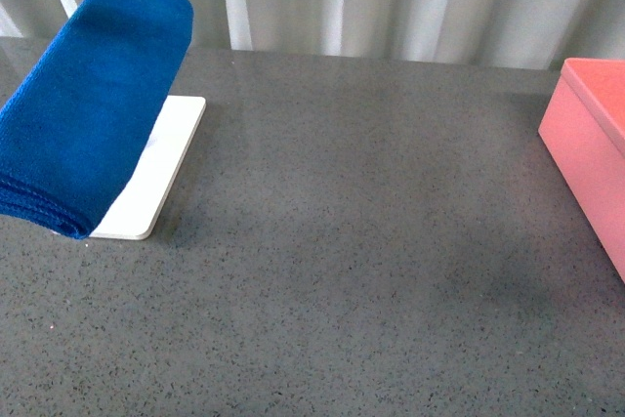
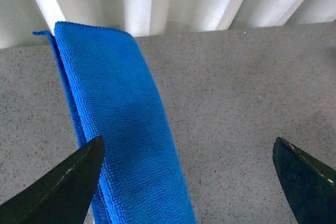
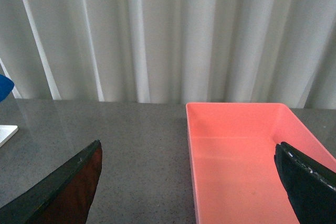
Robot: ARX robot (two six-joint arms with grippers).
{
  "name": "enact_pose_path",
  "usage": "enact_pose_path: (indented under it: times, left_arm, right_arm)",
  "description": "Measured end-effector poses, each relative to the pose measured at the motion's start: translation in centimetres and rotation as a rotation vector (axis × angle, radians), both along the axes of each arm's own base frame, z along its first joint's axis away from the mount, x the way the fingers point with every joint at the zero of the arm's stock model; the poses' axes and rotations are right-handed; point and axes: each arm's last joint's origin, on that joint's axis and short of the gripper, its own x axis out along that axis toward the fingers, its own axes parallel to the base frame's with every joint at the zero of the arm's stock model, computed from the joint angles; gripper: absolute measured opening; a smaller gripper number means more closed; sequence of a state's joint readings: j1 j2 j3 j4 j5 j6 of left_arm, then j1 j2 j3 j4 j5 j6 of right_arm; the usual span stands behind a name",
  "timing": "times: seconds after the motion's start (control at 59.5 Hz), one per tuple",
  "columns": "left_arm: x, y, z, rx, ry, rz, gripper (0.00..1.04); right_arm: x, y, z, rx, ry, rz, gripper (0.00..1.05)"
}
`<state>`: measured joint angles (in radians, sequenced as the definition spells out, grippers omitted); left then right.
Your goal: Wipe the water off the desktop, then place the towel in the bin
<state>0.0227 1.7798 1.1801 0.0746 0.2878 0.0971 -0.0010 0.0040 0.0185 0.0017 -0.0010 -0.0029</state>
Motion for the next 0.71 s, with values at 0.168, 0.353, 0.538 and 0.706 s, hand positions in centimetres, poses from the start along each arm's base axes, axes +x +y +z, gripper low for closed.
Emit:
enact_pose_path:
  times: [0.168,0.353,0.538,0.706]
  left_arm:
    - [1.5,-0.1,-1.1,0.037,0.027,0.006,0.98]
    - [2.7,0.5,-2.8,0.086,0.070,0.033,0.98]
    - [3.5,0.8,-3.9,0.097,0.091,0.046,0.98]
    - [3.7,0.8,-4.6,0.099,0.108,0.050,0.98]
  right_arm:
    - [0.0,0.0,0.0,0.000,0.000,0.000,0.98]
    - [0.0,0.0,0.0,0.000,0.000,0.000,0.98]
    - [0.0,0.0,0.0,0.000,0.000,0.000,0.98]
    - [0.0,0.0,0.0,0.000,0.000,0.000,0.98]
